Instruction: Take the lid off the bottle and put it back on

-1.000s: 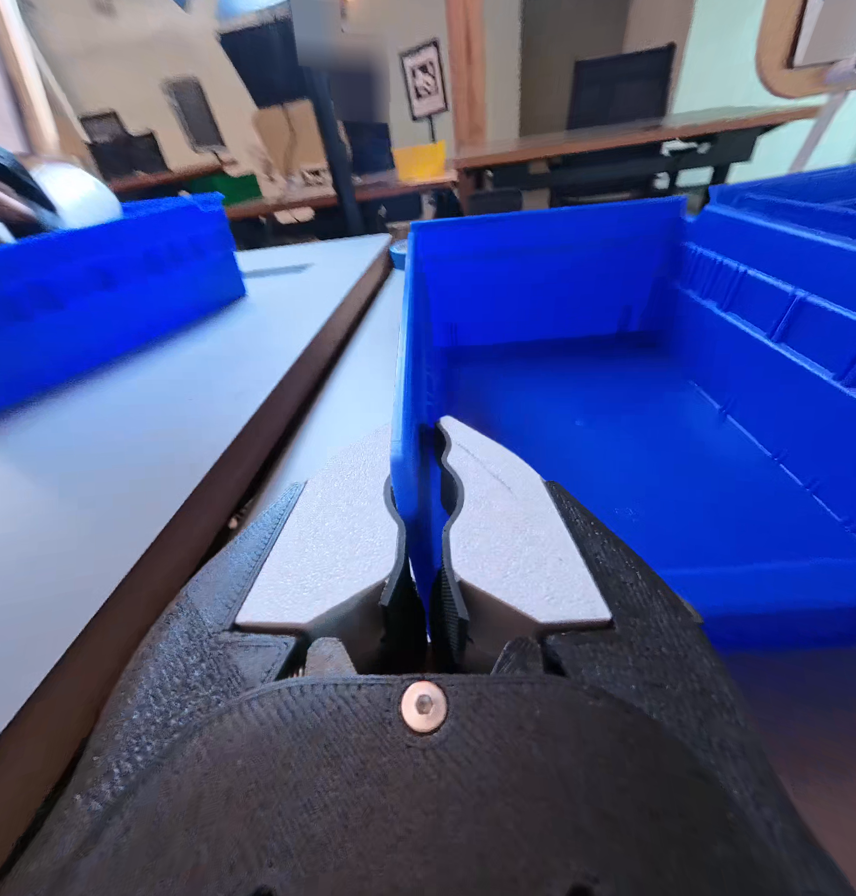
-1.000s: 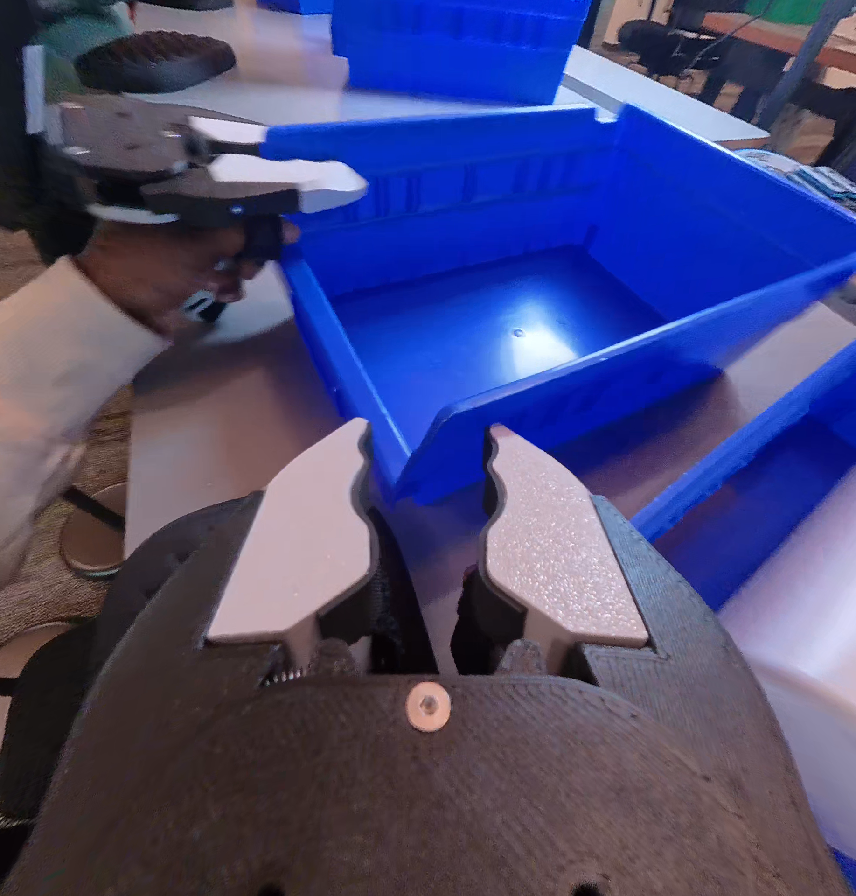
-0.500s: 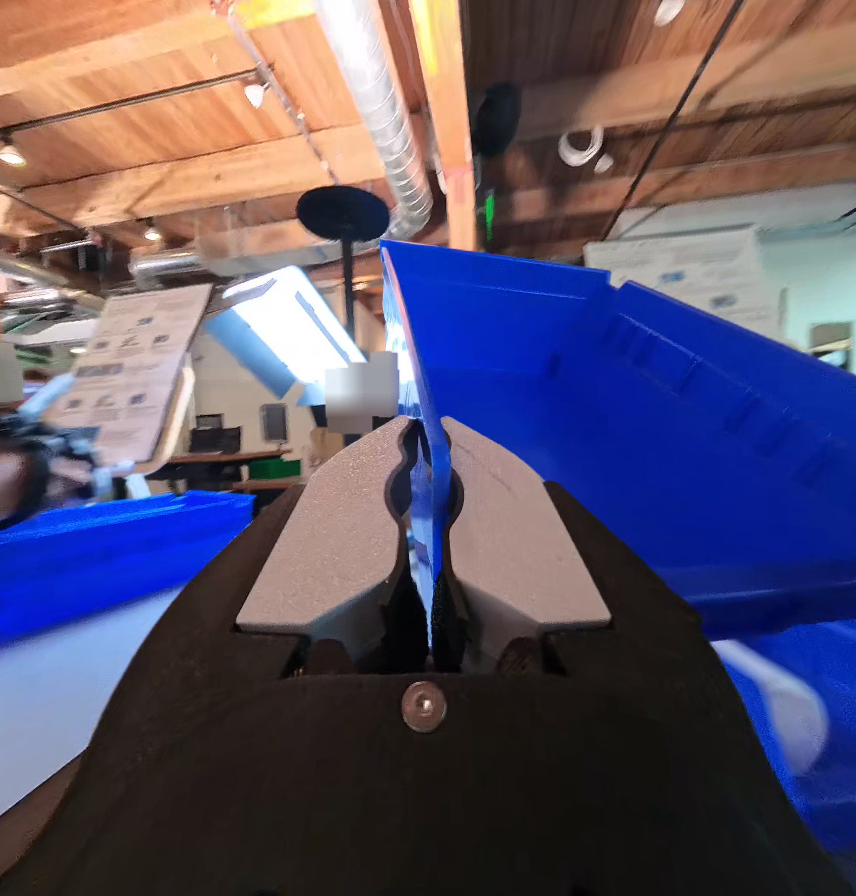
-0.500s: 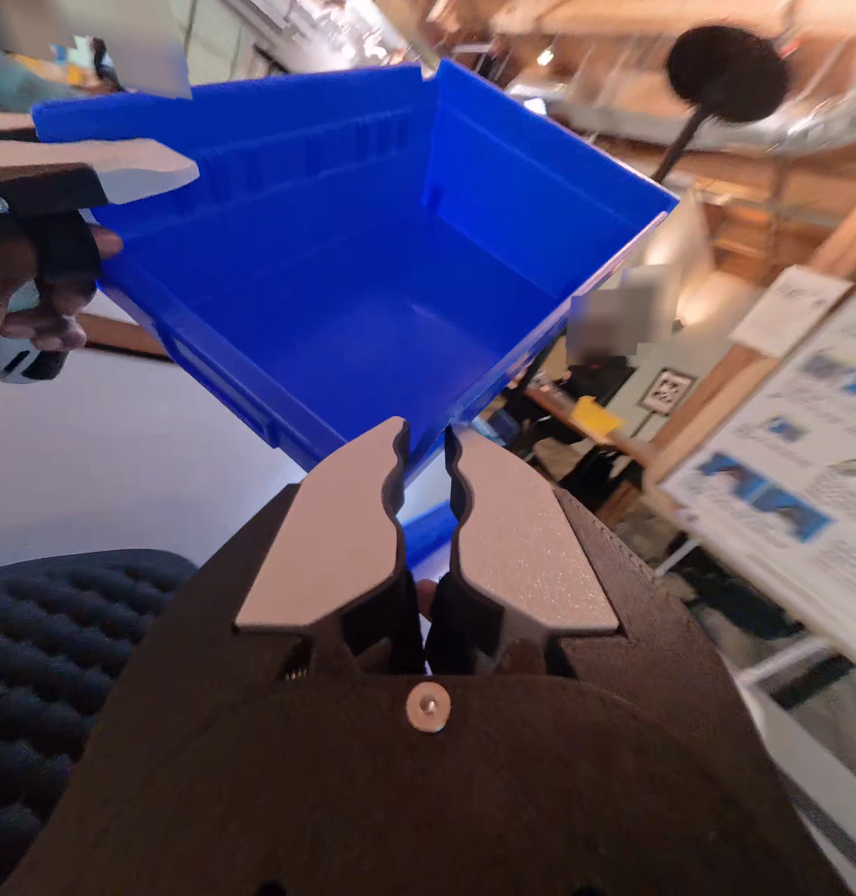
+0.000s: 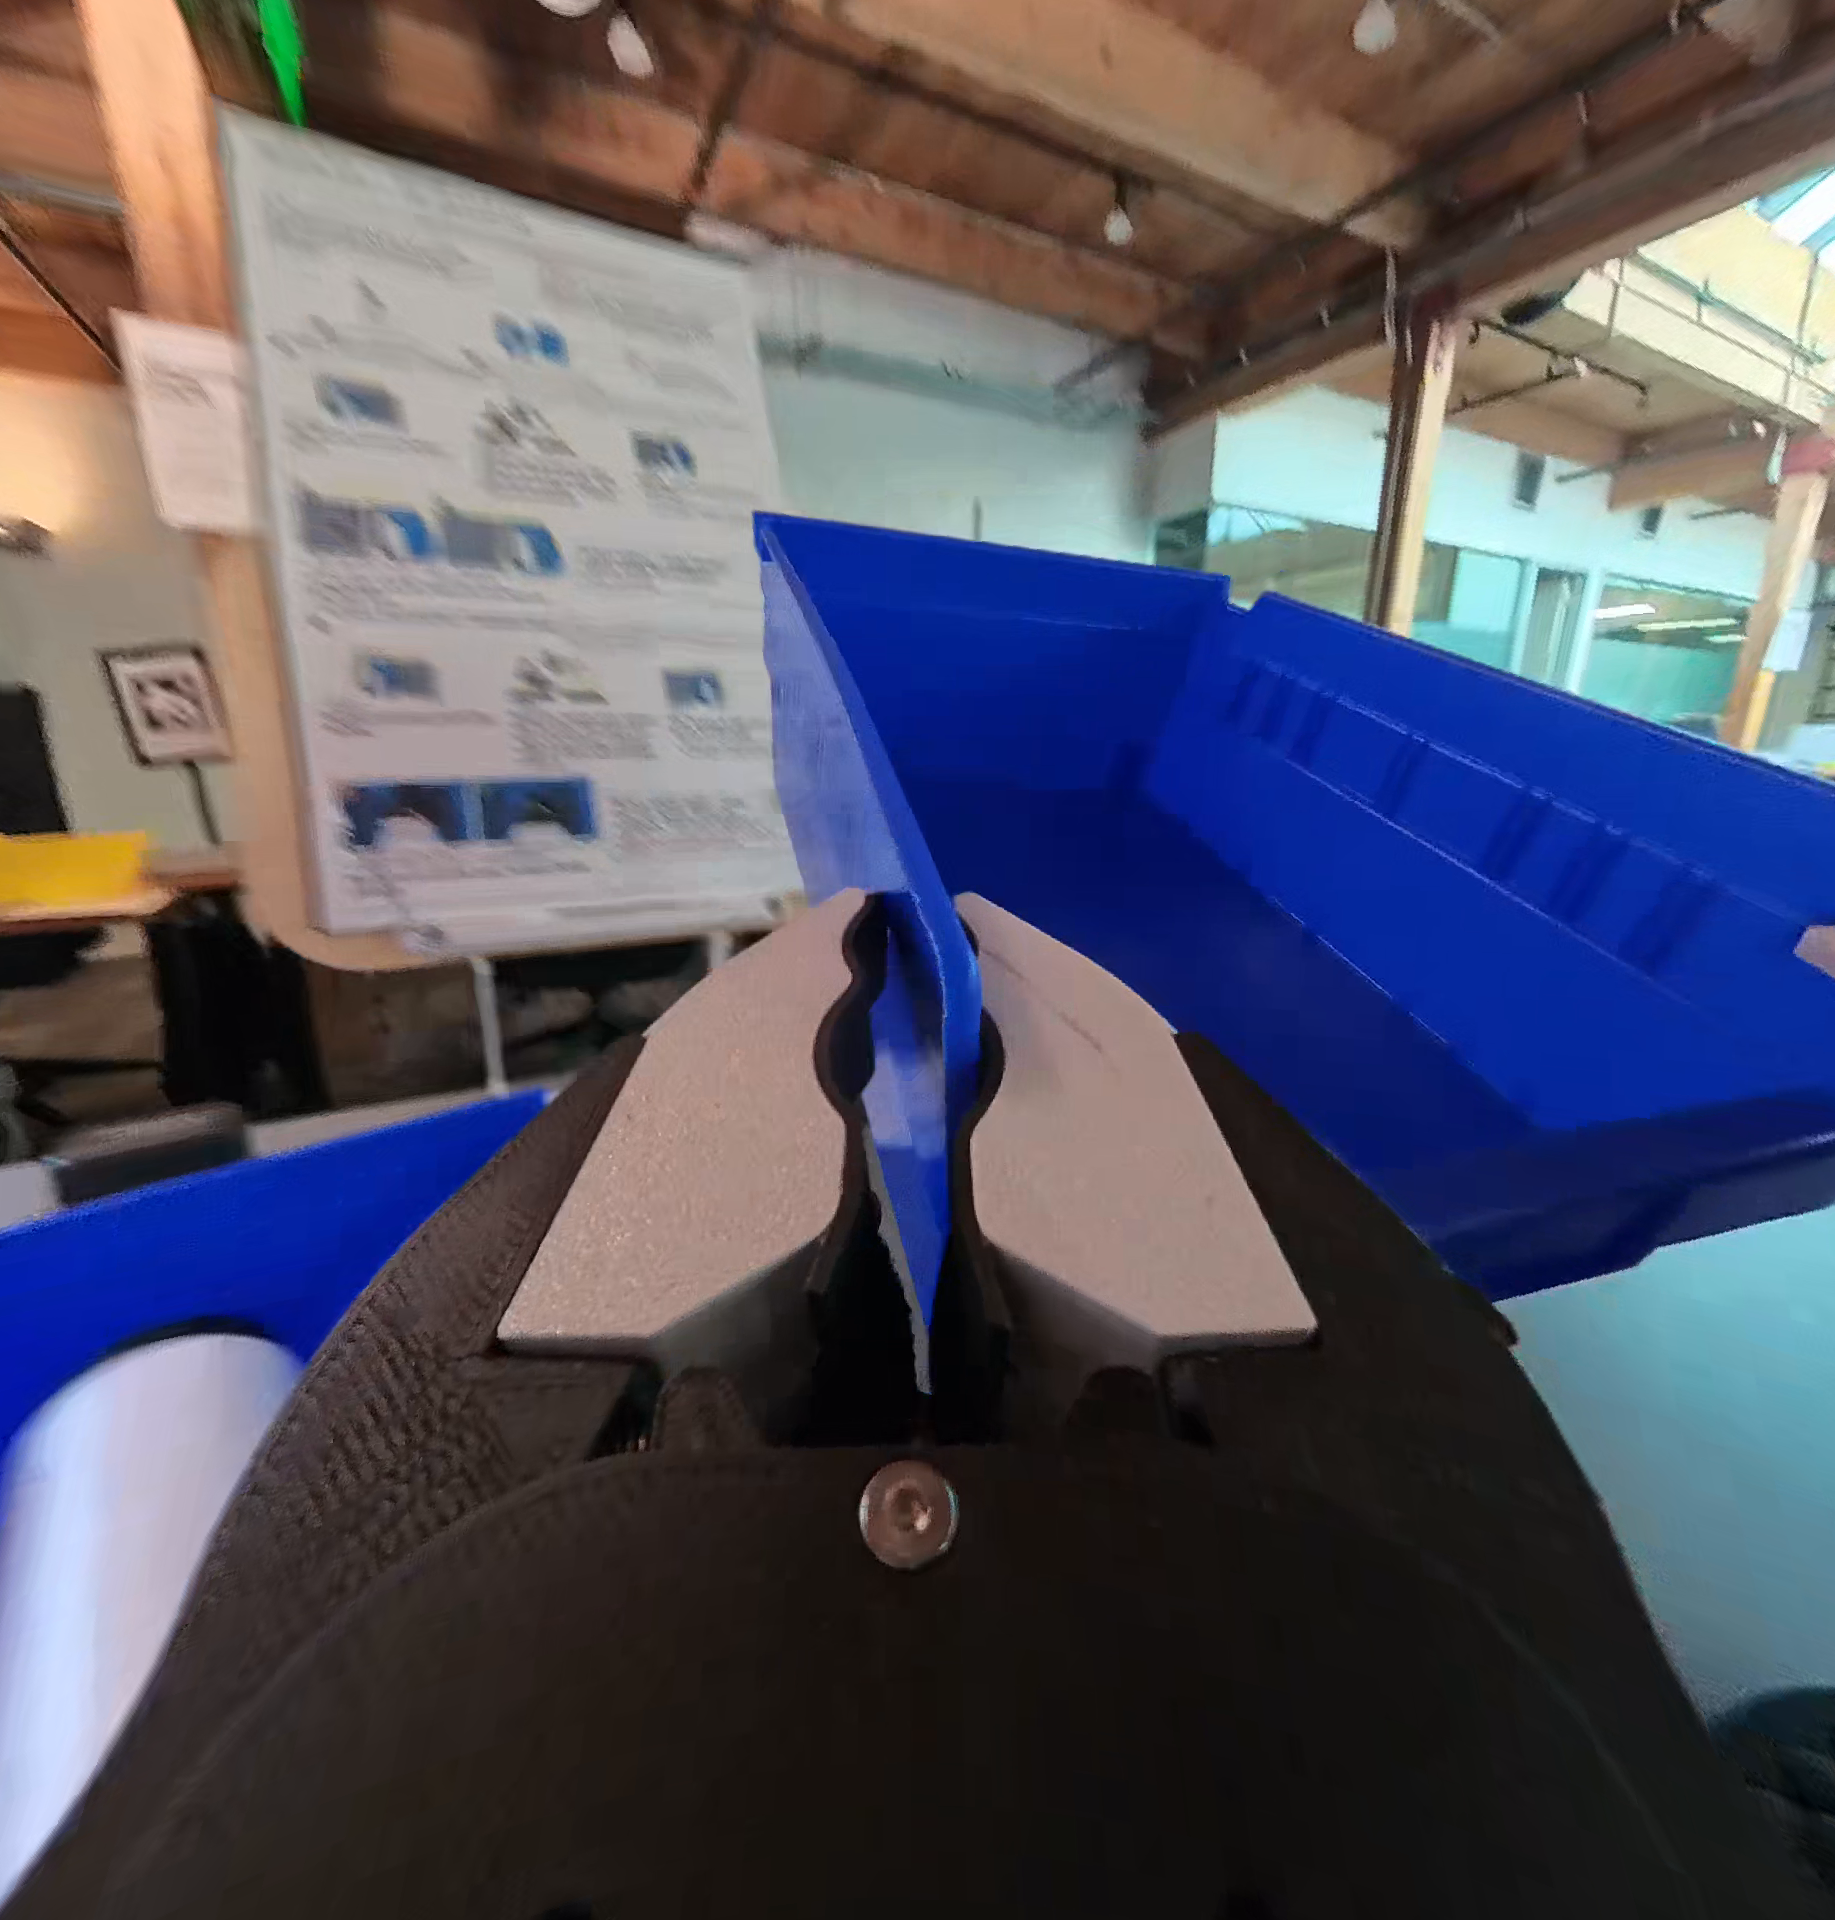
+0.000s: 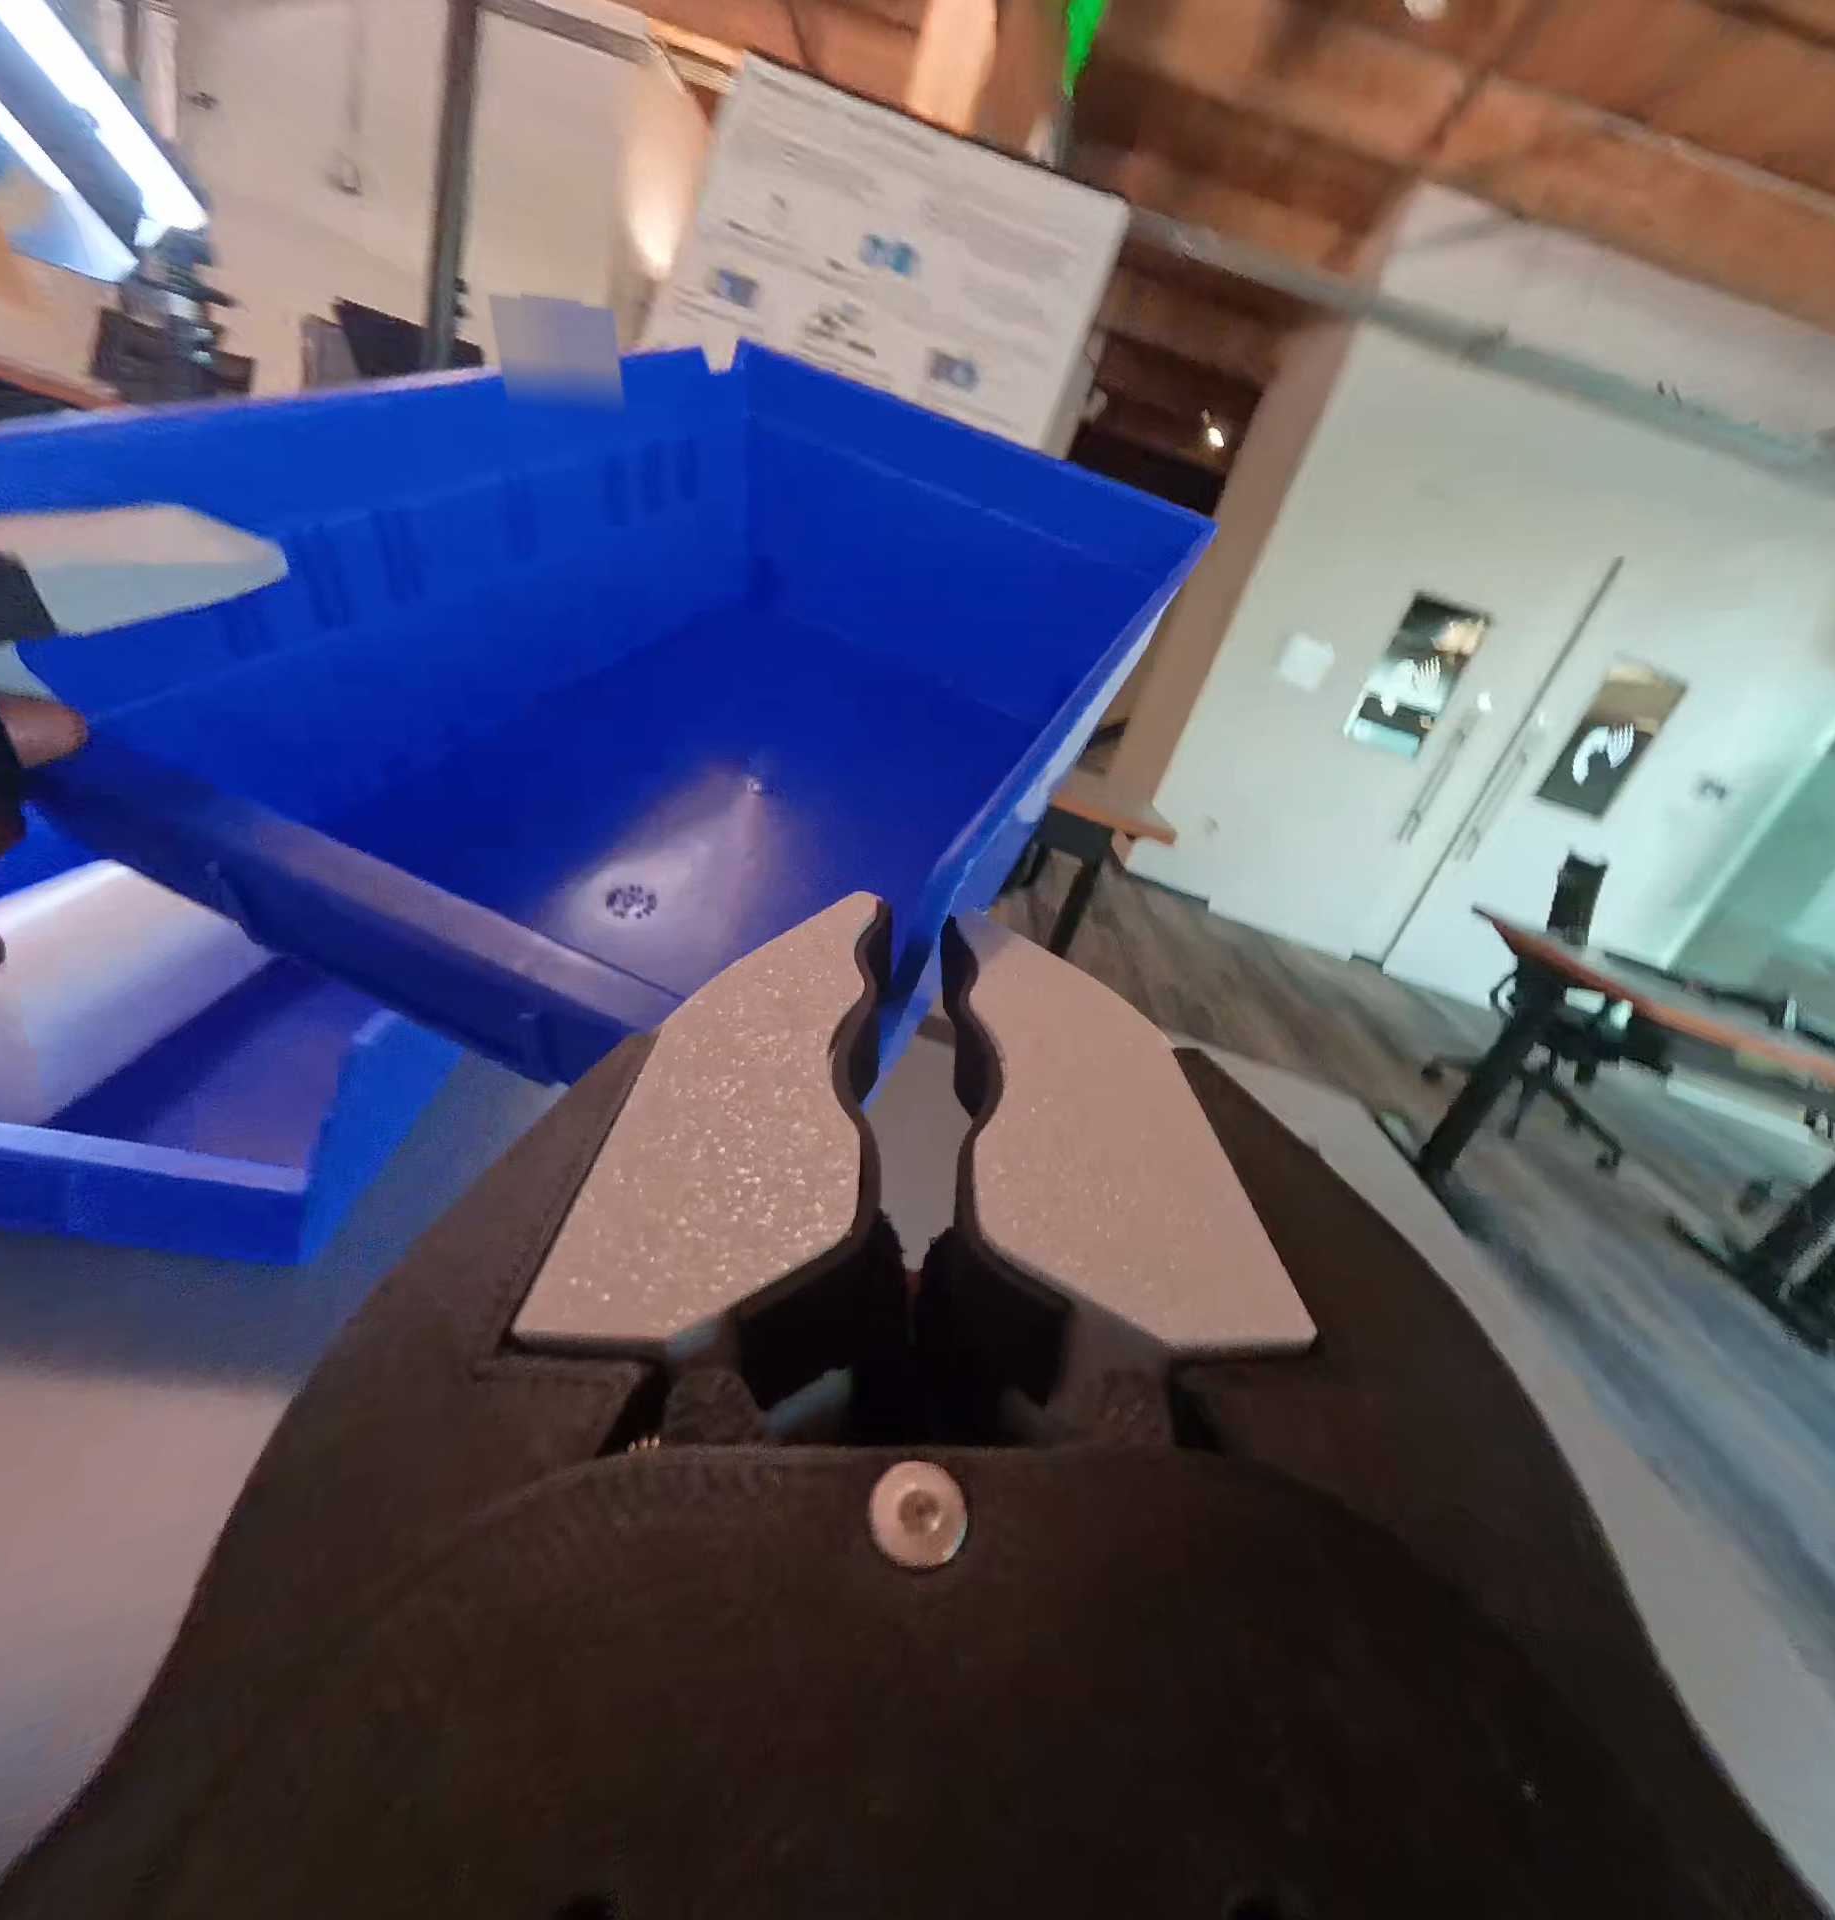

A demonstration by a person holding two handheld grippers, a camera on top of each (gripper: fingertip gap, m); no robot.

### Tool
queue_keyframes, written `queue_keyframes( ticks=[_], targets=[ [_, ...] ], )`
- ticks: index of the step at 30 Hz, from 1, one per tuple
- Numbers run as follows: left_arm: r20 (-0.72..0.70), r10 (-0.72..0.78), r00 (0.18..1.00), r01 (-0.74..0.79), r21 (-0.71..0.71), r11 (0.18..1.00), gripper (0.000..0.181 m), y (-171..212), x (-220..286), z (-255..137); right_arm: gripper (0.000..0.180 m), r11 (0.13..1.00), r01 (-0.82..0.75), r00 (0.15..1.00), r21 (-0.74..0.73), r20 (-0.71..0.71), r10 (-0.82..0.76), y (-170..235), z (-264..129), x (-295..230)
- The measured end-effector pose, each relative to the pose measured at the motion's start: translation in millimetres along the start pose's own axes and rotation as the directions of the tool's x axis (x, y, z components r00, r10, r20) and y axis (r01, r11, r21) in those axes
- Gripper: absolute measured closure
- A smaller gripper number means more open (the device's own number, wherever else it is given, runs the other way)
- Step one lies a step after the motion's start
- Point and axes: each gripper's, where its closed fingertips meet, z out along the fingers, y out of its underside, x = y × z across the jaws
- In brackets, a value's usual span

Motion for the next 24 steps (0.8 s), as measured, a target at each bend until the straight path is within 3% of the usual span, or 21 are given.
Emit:
queue_keyframes(
  ticks=[5,9,13,22,24],
  targets=[
    [-0.066,-0.028,0.997,0.017,-0.167,0.986,0.167,58,52,31,0.172,0.985,-0.093,0.995,-0.145,-0.047,0.087,52,-6,55],
    [-0.101,-0.007,0.995,-0.019,-0.255,0.967,0.163,100,86,36,0.175,0.942,-0.186,0.98,-0.279,-0.126,0.156,108,-8,84],
    [-0.121,-0.072,0.99,0.026,-0.35,0.937,0.157,138,103,33,0.175,0.915,-0.231,0.971,-0.33,-0.138,0.195,138,-10,95],
    [-0.207,-0.084,0.975,-0.013,-0.428,0.904,0.145,166,124,26,0.175,0.876,-0.283,0.959,-0.39,-0.146,0.245,174,-16,105],
    [-0.25,-0.037,0.967,-0.074,-0.422,0.904,0.132,168,128,24,0.175,0.872,-0.304,0.953,-0.383,-0.135,0.273,175,-17,105]
  ],
)
